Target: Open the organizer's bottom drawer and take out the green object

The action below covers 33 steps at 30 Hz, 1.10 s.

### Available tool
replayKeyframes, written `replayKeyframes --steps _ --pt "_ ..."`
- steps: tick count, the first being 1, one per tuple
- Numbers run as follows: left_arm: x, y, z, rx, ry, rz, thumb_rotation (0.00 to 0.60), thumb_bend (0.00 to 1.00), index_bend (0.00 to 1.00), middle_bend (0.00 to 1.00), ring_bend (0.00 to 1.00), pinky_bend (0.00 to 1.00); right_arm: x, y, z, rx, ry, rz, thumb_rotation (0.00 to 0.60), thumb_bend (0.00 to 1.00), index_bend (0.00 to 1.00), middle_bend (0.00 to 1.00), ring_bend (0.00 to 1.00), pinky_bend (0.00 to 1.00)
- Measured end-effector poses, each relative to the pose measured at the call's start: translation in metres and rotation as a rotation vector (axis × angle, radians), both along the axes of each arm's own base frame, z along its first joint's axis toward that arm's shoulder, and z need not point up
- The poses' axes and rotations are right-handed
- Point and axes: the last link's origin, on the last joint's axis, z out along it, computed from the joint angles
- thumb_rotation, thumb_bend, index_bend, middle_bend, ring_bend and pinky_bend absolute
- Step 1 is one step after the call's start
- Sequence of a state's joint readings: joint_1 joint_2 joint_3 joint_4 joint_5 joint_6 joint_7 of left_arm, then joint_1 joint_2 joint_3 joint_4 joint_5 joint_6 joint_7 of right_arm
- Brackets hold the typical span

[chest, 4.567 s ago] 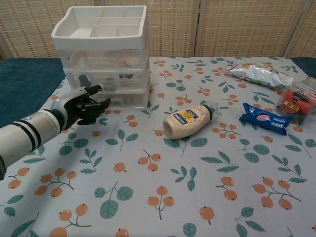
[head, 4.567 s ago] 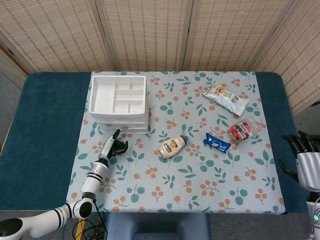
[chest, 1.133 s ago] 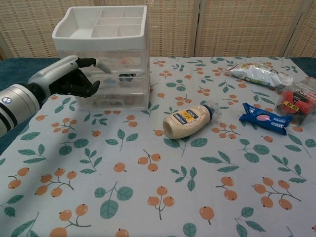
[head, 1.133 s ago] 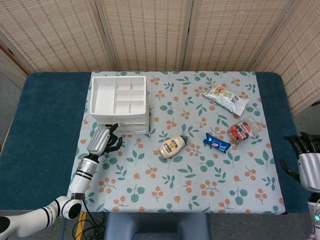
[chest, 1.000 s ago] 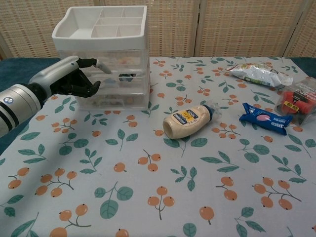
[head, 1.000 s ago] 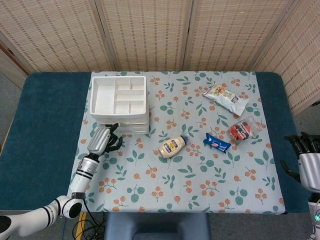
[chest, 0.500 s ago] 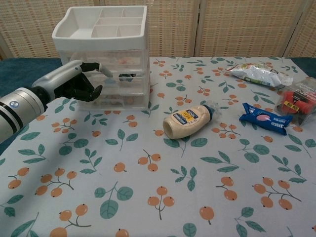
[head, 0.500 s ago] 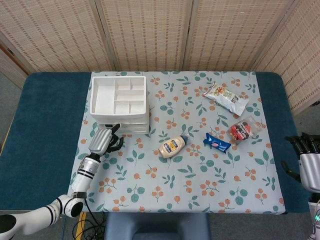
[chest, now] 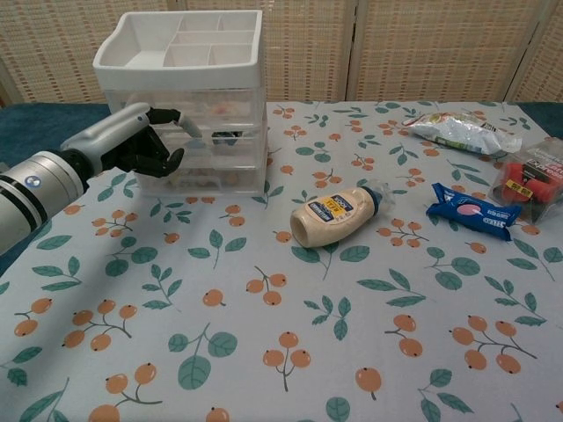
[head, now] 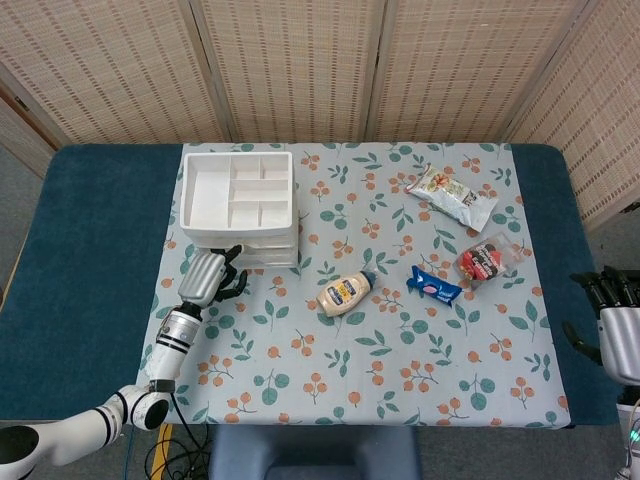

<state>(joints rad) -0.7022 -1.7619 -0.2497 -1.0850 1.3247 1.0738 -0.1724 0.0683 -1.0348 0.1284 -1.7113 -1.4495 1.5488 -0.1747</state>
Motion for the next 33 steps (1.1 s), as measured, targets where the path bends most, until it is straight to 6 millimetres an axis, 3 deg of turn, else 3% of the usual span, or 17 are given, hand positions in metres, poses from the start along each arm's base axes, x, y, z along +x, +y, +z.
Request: replayKeyframes --steps 24,33 --pt "-0.0011 0.0025 -0.0023 0.035 0.031 -0.019 0.600 0.54 0.42 0.96 1.00 1.00 -0.0016 0.0005 0.0004 -0.005 -0.001 -0.008 0.600 0.29 0.20 0.26 0.16 0.25" --pt "-0.0017 -0.0009 -0.0035 0.033 0.041 -0.028 0.600 0.54 0.41 0.96 1.00 1.00 -0.0022 0.0011 0.0001 -0.006 -0.003 -0.010 0.600 0.29 0.20 0.26 0.16 0.25"
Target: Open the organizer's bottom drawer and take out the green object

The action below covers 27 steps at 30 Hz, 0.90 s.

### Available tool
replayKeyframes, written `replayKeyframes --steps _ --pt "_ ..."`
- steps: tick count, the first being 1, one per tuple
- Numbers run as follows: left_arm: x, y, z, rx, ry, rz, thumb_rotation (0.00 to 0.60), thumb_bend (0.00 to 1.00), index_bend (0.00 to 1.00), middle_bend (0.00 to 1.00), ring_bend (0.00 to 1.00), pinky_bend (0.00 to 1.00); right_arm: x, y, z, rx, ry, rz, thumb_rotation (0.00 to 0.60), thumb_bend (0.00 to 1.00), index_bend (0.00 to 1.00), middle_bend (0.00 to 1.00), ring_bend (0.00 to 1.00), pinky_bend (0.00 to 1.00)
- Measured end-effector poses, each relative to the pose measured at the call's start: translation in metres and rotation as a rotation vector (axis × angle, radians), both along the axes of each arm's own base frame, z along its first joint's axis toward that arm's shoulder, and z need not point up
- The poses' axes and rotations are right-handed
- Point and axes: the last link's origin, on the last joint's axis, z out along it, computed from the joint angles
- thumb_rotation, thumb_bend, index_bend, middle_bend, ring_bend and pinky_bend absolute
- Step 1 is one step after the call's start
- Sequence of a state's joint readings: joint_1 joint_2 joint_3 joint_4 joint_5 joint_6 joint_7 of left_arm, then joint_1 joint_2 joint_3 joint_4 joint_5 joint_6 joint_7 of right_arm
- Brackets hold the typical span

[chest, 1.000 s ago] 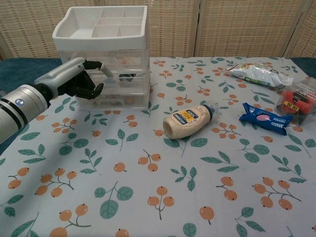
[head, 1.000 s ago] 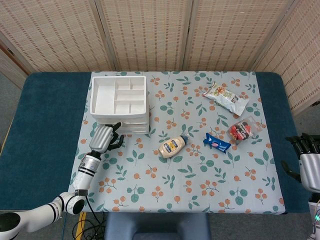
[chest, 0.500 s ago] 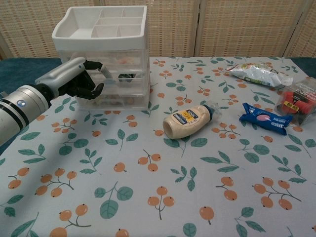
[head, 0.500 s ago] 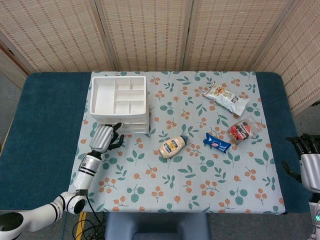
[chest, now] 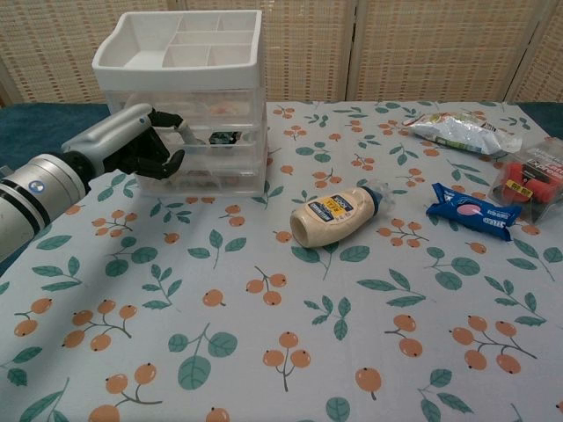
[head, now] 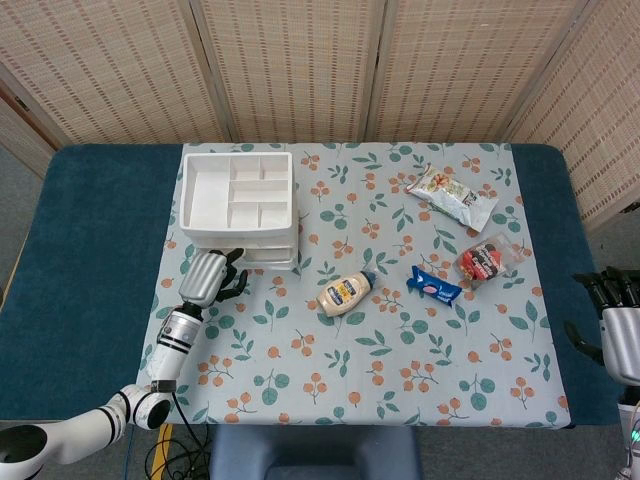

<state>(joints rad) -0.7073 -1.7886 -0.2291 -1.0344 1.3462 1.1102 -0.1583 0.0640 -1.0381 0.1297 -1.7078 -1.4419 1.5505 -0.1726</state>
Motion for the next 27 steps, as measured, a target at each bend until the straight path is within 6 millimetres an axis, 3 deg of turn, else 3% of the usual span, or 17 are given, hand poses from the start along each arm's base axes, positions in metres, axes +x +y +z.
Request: replayKeyframes --steps 27 --pt "-0.006 -0.018 0.005 -0.017 0.006 -0.005 0.600 0.54 0.43 0.96 1.00 1.00 -0.001 0.000 0.000 0.007 -0.017 -0.001 0.600 0.29 0.20 0.26 0.16 0.25"
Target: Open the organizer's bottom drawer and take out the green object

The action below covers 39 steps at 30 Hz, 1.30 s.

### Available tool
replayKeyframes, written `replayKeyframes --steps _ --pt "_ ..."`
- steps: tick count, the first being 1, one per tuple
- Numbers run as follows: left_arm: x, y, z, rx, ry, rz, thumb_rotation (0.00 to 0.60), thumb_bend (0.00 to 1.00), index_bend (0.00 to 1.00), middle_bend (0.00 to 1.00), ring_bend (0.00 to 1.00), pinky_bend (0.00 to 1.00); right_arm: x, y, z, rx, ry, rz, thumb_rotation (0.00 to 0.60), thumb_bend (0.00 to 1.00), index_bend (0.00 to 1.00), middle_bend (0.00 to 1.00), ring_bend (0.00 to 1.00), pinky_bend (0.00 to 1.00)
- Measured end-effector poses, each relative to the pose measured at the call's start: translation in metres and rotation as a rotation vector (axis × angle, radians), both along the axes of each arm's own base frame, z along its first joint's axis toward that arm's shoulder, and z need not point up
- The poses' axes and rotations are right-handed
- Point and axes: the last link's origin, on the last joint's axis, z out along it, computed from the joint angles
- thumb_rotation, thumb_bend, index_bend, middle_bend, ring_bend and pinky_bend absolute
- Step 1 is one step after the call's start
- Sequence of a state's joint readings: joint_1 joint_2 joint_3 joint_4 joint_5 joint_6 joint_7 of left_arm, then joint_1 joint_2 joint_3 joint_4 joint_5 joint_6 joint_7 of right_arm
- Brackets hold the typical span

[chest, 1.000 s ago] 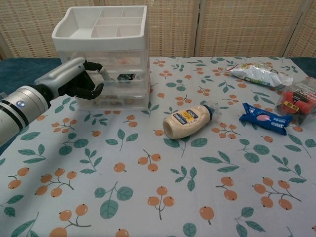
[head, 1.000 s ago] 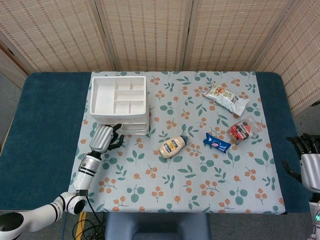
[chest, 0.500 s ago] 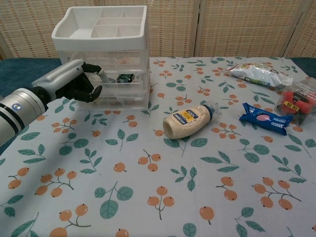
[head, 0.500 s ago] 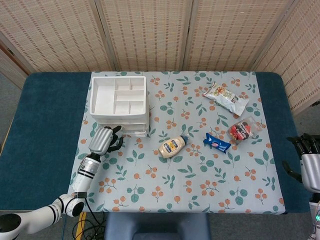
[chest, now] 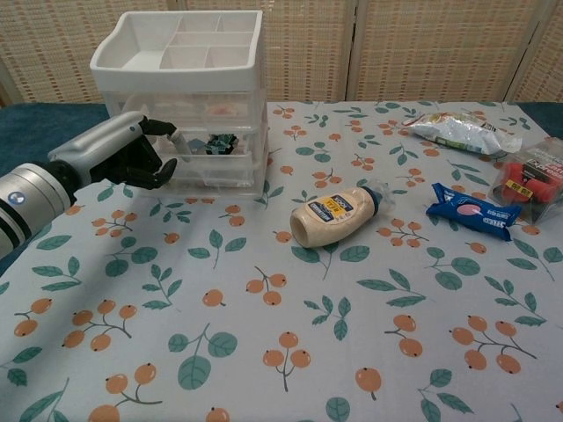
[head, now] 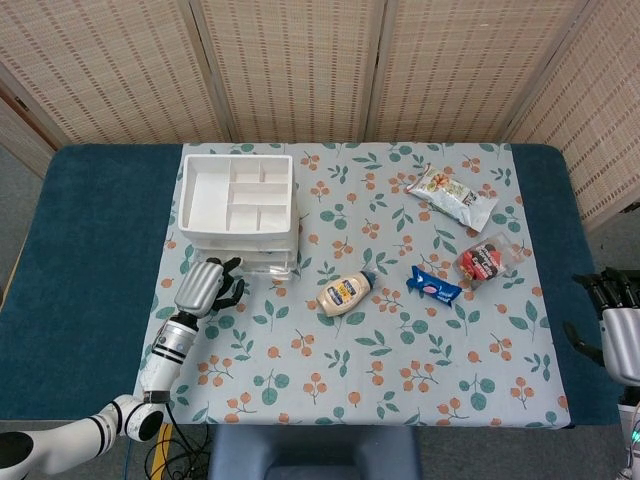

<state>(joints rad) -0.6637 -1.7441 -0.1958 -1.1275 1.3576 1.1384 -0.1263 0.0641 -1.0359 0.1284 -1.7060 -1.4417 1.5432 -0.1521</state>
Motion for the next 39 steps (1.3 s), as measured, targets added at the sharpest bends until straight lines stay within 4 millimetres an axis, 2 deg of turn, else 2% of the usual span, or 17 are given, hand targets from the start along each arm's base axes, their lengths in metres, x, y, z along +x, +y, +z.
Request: replayKeyframes --steps 39 --pt "-0.004 -0.037 0.005 -0.035 -0.006 -0.011 0.600 0.53 0.45 0.96 1.00 1.00 -0.001 0.001 -0.002 0.005 -0.005 0.004 0.600 0.29 0.20 0.26 0.16 0.25"
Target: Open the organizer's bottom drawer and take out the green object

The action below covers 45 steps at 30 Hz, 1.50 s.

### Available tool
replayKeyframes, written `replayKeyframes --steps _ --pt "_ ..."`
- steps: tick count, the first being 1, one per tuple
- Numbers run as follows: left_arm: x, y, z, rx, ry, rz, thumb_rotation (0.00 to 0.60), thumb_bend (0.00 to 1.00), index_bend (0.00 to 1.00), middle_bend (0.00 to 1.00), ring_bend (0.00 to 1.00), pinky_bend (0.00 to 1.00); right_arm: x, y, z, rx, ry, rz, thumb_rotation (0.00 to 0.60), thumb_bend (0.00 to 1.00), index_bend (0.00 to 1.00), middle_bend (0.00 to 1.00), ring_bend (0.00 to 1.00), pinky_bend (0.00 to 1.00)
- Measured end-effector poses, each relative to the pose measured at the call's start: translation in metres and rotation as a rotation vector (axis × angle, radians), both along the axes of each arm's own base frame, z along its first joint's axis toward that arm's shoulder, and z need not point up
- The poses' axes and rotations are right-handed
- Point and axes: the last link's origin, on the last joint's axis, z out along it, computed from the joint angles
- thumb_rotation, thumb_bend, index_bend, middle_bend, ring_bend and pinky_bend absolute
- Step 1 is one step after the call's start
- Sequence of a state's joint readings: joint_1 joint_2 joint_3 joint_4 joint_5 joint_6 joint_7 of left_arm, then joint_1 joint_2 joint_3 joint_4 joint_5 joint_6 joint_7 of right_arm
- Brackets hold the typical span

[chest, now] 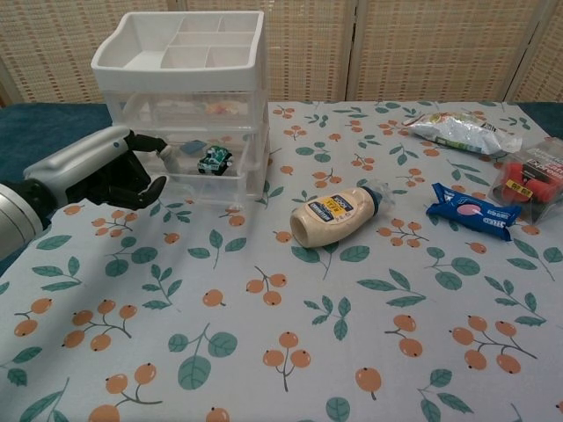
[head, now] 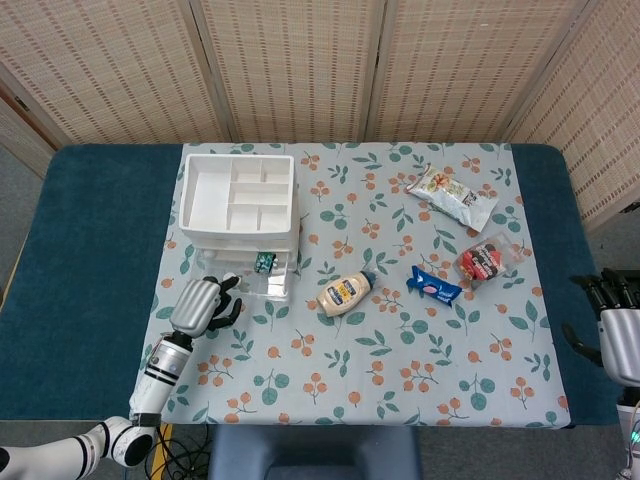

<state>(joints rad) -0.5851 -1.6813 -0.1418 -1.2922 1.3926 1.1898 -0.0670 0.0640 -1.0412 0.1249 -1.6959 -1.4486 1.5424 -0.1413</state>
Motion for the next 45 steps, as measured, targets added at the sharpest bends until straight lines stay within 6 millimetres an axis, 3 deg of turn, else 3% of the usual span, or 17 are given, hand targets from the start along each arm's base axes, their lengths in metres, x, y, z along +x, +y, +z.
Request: replayKeyframes --steps 34,45 --pt "0.002 -0.020 0.003 0.000 -0.011 -0.012 0.600 0.54 0.48 0.96 1.00 1.00 -0.003 0.001 -0.001 0.004 -0.006 -0.004 0.600 0.29 0.20 0.27 0.16 0.25" --pt "0.000 -0.024 0.002 -0.010 -0.006 -0.007 0.600 0.54 0.35 0.95 1.00 1.00 -0.004 0.002 0.000 0.002 -0.006 -0.005 0.600 0.29 0.20 0.27 0.16 0.25"
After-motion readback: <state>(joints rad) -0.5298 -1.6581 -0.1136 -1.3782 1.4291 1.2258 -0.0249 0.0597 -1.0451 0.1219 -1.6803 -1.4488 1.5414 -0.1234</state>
